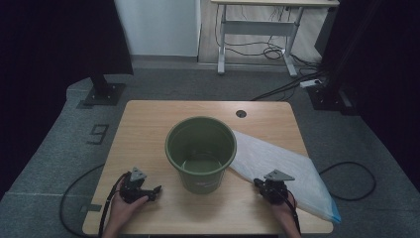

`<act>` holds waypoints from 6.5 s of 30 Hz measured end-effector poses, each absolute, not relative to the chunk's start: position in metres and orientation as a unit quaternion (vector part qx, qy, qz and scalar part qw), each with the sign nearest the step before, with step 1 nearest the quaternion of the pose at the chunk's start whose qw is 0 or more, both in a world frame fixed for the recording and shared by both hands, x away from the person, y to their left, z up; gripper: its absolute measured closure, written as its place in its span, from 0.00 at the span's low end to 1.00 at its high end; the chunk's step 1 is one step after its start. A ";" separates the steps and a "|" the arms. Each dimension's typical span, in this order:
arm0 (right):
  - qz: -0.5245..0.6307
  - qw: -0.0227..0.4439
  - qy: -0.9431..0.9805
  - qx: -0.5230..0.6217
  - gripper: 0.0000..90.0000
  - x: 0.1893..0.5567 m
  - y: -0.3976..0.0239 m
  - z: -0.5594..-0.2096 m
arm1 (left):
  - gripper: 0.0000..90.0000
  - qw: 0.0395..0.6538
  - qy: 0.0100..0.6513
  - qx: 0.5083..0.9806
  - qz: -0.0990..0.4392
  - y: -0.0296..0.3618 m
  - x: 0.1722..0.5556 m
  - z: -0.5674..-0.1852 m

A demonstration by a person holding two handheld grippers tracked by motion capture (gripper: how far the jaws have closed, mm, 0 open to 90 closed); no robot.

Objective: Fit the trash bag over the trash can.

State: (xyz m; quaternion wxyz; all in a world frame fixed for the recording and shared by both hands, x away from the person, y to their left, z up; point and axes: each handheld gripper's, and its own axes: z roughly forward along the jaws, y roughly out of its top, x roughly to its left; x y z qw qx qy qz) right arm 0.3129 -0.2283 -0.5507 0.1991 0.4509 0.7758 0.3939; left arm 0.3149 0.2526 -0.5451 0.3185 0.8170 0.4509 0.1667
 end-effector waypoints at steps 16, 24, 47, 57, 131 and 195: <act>0.384 0.223 0.795 0.413 0.51 0.356 -0.174 -0.548 | 0.15 0.318 0.452 0.817 0.167 0.253 0.315 -0.545; 0.364 0.238 0.801 0.411 0.74 0.356 -0.173 -0.552 | 0.15 0.318 0.452 0.817 0.167 0.253 0.315 -0.545; 0.483 0.316 0.682 0.448 0.99 0.339 -0.218 -0.458 | 0.15 0.319 0.452 0.816 0.168 0.253 0.315 -0.545; 0.526 0.331 0.647 0.442 0.99 0.324 -0.225 -0.433 | 0.15 0.319 0.453 0.816 0.168 0.252 0.315 -0.545; 0.606 0.414 0.597 0.323 0.99 0.293 -0.165 -0.324 | 0.15 0.318 0.454 0.815 0.167 0.252 0.315 -0.545; 0.539 0.317 0.665 0.408 0.38 0.216 -0.164 -0.457 | 0.16 0.318 0.457 0.813 0.171 0.252 0.314 -0.545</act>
